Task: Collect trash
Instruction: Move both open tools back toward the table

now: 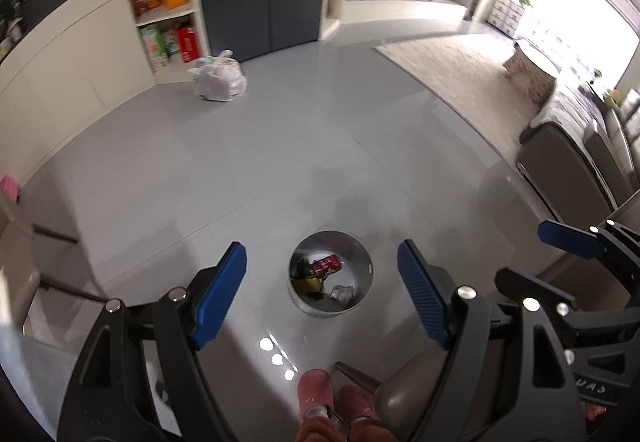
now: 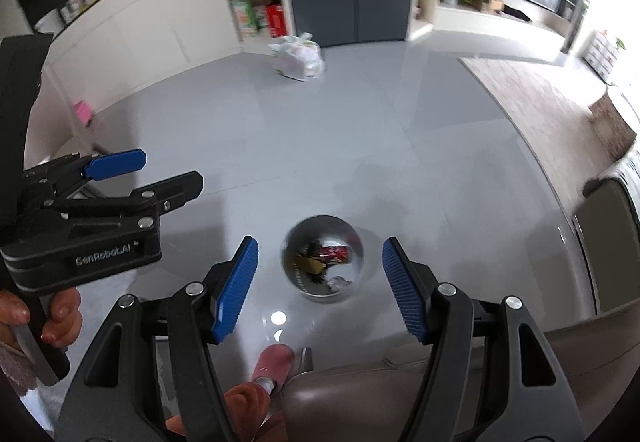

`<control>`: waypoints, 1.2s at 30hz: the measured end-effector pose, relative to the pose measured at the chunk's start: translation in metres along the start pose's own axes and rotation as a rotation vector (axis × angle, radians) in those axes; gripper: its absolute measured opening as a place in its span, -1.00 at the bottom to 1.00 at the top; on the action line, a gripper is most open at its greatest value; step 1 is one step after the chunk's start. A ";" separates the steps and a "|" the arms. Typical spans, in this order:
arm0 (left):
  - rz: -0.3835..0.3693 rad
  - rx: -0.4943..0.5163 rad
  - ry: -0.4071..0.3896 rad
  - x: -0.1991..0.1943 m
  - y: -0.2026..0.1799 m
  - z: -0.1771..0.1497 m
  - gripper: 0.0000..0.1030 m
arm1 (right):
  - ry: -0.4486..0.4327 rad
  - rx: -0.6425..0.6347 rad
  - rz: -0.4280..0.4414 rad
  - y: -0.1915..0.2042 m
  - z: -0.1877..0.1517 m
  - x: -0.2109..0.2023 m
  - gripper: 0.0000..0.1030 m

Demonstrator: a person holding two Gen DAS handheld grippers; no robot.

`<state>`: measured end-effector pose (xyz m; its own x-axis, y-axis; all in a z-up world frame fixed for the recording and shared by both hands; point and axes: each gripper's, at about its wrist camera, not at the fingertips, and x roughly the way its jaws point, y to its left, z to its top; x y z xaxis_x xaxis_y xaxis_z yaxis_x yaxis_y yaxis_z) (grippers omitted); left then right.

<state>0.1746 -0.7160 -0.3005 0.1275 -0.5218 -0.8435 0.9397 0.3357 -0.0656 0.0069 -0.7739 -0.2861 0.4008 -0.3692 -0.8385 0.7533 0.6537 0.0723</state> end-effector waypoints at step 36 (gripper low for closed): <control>0.747 -0.970 -0.112 -0.398 0.225 -0.372 0.51 | -0.007 -0.963 0.673 0.465 -0.102 -0.166 0.26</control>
<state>0.2170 -0.1410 -0.1776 0.6043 0.0001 -0.7968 0.0057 1.0000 0.0045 0.2371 -0.3415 -0.1681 0.5730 0.2393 -0.7838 -0.3156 0.9471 0.0584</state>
